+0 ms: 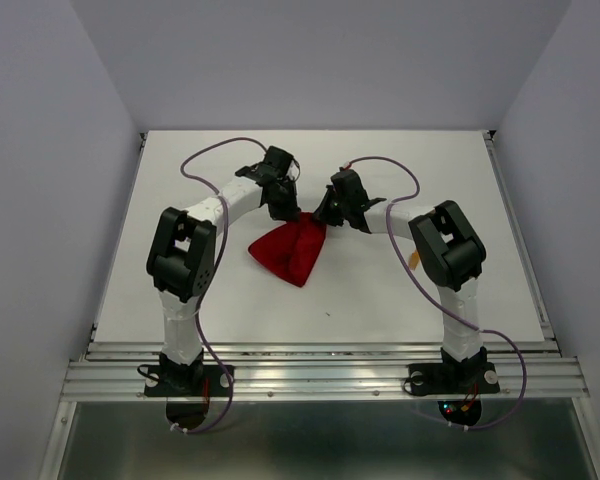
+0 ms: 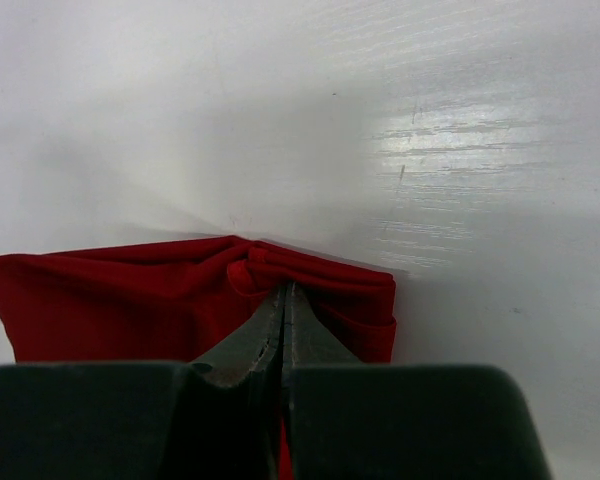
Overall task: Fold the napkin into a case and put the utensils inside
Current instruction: Stuff the top corner of the smaller-rectangle-folded napkin into the folded napkin.
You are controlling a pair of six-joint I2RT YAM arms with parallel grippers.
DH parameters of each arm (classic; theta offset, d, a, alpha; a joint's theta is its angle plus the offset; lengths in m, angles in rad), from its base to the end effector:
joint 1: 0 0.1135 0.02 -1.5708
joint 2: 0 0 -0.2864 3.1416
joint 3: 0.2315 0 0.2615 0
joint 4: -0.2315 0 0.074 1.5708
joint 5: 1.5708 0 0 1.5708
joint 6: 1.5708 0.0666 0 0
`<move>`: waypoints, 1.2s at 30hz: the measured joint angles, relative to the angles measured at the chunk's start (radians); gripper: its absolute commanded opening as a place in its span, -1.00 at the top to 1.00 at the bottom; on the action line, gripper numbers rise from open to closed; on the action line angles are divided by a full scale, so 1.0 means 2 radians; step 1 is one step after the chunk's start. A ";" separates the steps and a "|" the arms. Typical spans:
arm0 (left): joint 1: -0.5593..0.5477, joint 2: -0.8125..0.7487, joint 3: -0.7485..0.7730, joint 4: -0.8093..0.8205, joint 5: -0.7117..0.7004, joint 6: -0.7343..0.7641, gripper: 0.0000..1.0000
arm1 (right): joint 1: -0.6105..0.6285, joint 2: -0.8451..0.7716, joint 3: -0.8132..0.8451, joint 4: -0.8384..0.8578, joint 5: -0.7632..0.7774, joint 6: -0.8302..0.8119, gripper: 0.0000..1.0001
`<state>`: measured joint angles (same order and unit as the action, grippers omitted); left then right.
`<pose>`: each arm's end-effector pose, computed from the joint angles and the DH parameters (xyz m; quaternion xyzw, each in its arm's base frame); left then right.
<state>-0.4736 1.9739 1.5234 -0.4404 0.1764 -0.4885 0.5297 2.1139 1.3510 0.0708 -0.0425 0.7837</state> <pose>0.4177 -0.2272 0.2116 0.0224 0.9393 -0.2273 0.2560 0.4315 0.2559 0.1365 0.1056 0.8987 0.2748 0.3251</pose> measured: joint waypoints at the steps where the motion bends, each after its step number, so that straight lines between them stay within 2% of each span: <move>1: -0.002 0.000 0.003 -0.002 0.000 0.001 1.00 | 0.000 0.000 0.000 0.000 0.000 0.000 0.99; 15: -0.050 0.039 0.058 -0.039 -0.021 0.035 1.00 | 0.000 0.000 0.000 0.000 0.001 0.004 0.99; 36: -0.053 0.070 0.064 -0.051 -0.040 0.035 1.00 | 0.000 -0.001 -0.004 0.004 0.001 0.005 0.99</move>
<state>-0.5789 2.1147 1.6520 -0.5430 0.0959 -0.4179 0.5297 2.1124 1.3437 0.0784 -0.0410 0.7937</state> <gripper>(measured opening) 0.036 0.015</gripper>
